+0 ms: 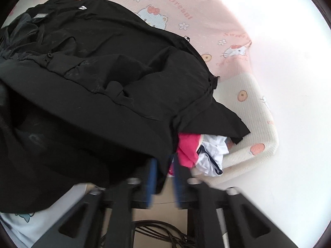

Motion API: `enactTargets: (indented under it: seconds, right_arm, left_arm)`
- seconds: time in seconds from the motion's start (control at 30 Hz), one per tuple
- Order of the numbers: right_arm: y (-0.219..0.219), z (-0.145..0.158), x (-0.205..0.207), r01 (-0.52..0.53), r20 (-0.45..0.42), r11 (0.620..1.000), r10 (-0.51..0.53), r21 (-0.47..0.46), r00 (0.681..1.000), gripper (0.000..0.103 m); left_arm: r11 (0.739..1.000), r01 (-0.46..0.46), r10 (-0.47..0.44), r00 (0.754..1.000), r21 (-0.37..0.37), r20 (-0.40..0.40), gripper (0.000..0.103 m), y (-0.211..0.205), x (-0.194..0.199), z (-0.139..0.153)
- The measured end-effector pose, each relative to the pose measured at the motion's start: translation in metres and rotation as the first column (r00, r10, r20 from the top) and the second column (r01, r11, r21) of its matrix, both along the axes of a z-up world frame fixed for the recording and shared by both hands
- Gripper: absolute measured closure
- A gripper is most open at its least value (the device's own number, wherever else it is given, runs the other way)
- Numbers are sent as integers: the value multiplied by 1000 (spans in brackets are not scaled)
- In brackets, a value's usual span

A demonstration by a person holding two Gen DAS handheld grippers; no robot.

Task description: Fold clothes

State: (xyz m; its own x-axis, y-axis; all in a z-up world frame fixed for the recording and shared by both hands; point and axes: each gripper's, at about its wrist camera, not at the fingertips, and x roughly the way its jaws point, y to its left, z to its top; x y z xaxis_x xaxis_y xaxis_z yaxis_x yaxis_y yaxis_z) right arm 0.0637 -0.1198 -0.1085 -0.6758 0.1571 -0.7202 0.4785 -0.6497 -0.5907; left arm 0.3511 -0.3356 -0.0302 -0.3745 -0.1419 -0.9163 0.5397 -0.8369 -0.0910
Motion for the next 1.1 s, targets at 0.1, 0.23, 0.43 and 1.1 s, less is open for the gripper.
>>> enactTargets:
  seconds: [0.1, 0.23, 0.43, 1.1]
  right_arm:
    - [1, 7, 14, -8, -12, 1000, 8, -24, 1000, 50]
    - [-1, 16, 29, -14, -37, 999, 13, -43, 999, 41]
    - [2, 31, 37, 24, -33, 992, -28, -124, 999, 35]
    - [37, 54, 15, 145, 4, 955, -149, -258, 989, 29]
  left_arm:
    - [996, -42, 44, 999, 80, -30, 96, -2, 10, 5]
    - [990, -75, 80, 996, 121, -39, 96, 1, 19, 10]
    - [969, -77, 93, 994, 235, -55, 96, 8, 24, 3]
    - [936, -132, 186, 972, 326, -141, 96, -19, -28, 25]
